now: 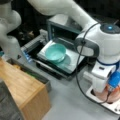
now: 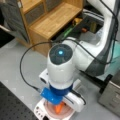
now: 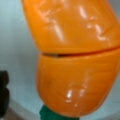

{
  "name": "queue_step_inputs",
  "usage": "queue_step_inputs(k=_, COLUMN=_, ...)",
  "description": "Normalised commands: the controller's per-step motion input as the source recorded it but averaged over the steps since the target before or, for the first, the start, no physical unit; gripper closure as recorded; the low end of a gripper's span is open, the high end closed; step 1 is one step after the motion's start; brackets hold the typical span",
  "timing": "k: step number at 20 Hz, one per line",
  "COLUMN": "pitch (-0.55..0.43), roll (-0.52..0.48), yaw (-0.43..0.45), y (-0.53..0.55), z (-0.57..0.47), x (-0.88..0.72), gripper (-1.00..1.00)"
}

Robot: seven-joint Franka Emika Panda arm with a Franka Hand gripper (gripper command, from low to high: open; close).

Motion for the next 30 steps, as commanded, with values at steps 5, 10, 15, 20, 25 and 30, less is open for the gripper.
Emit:
queue_step_inputs(k=5, pitch=-0.14, roll=-0.078, yaw=0.034, y=-0.02, z=-0.09, x=-0.14, gripper=-1.0)
queue_step_inputs(k=10, pitch=-0.139, roll=-0.078, yaw=0.04, y=-0.02, z=-0.1, x=-0.13, gripper=-1.0)
queue_step_inputs(k=15, pitch=-0.146, roll=-0.073, yaw=0.039, y=-0.01, z=-0.11, x=-0.12, gripper=-1.0)
queue_step_inputs(k=20, pitch=-0.164, roll=-0.042, yaw=0.034, y=-0.01, z=-0.13, x=-0.12, gripper=-1.0)
queue_step_inputs(k=25, pitch=-0.159, roll=-0.031, yaw=0.045, y=-0.03, z=-0.15, x=-0.13, gripper=-1.0)
queue_step_inputs(k=30, pitch=-0.16, roll=-0.032, yaw=0.048, y=-0.05, z=-0.16, x=-0.13, gripper=-1.0)
